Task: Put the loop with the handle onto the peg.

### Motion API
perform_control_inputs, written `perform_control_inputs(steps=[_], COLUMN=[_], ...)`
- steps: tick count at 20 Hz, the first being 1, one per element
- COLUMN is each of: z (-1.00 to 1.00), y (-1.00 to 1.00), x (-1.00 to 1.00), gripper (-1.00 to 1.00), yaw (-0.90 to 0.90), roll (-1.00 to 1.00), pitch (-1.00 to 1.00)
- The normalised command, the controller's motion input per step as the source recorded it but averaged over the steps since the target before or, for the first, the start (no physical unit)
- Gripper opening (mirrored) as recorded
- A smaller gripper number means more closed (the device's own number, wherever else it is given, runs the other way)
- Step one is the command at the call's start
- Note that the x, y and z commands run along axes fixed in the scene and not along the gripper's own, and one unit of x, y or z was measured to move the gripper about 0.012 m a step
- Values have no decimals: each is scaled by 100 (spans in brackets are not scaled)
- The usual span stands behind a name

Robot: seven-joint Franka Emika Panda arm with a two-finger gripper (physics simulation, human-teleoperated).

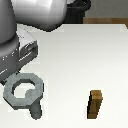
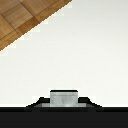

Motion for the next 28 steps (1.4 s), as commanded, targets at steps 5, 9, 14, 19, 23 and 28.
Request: perform_control_inputs(steps=[5, 9, 14, 19, 23, 28], z=[-5, -100, -20, 0, 0, 0], y=[60, 0, 43, 80, 0, 0], x=[0, 0, 0, 0, 0, 0], gripper=[-100, -100, -100, -100, 100, 100], yaw=[0, 0, 0, 0, 0, 0], roll=[0, 0, 0, 0, 0, 0], pitch=[0, 0, 0, 0, 0, 0])
